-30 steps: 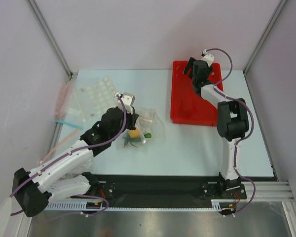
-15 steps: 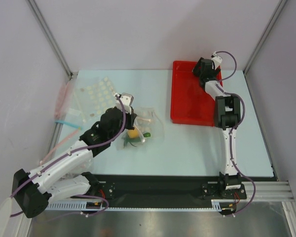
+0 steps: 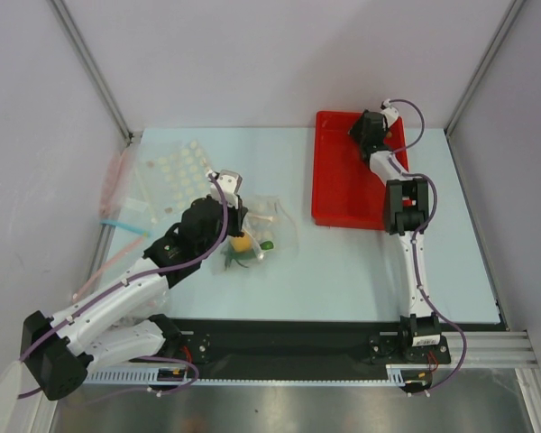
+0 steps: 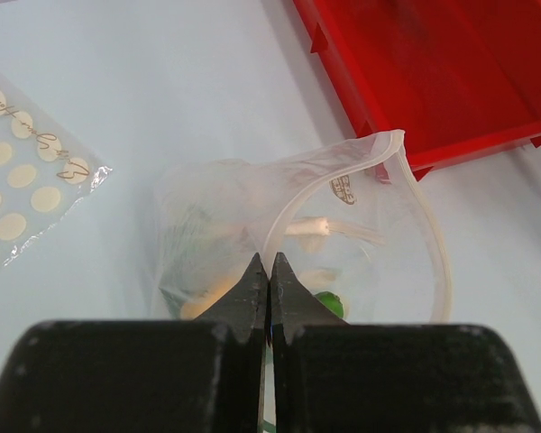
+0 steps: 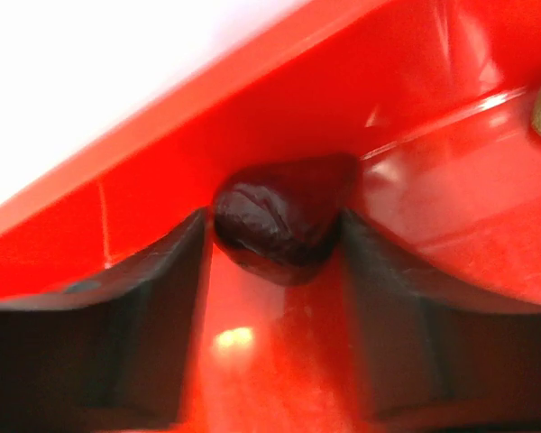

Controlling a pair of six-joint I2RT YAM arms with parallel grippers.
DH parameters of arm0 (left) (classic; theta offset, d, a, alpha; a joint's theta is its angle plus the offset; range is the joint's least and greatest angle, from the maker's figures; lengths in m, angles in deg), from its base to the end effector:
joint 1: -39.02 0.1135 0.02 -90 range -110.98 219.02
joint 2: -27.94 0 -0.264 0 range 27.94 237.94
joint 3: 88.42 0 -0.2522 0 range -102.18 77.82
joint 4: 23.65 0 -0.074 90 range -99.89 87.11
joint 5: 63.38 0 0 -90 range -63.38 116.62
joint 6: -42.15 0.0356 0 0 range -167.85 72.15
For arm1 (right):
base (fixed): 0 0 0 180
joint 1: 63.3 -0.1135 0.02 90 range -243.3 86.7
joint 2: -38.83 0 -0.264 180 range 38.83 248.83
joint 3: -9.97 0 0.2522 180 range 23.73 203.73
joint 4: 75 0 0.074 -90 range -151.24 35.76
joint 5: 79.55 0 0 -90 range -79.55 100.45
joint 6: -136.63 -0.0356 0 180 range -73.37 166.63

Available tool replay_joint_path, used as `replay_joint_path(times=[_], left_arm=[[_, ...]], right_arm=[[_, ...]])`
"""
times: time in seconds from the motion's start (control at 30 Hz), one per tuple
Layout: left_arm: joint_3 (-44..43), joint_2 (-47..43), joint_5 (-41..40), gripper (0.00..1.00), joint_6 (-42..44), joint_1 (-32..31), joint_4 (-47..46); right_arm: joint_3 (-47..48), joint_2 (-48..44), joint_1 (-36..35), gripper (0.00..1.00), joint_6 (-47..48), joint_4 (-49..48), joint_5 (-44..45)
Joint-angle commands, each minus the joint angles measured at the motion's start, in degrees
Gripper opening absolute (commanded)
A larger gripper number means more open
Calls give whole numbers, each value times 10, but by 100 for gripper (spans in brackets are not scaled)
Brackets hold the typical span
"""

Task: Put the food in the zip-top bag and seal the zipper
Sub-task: Pick up the fake fruit from the bin.

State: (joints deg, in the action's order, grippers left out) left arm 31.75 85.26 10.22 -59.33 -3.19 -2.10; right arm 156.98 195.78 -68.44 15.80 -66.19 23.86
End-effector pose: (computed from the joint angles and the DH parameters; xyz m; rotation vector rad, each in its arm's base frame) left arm 0.1783 -0.1482 0.3115 0.3146 1.8796 -0.3665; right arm 0.6125 0.0468 0.1384 0.5746 1.8048 0.2066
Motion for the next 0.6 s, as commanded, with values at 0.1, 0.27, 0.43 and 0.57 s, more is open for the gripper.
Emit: replay_joint_path(times=[0.1,0.27,0.43,0.57], left_arm=[[0,-8,-15,0,9,8,-26],[-1,-6,-11,0,8,9,-27],[1,-4,-8,0,7,9,-29],[-3,2,-3,0,5,9,-25]], right_arm=[[-56,-40,4,38,-27,-69,-20],[-187,-139,0,29,-41,-159,-50],[-374,-258,-12,29,-77,-279,-106],[-483,-370,-27,27,-92,-303,-167]])
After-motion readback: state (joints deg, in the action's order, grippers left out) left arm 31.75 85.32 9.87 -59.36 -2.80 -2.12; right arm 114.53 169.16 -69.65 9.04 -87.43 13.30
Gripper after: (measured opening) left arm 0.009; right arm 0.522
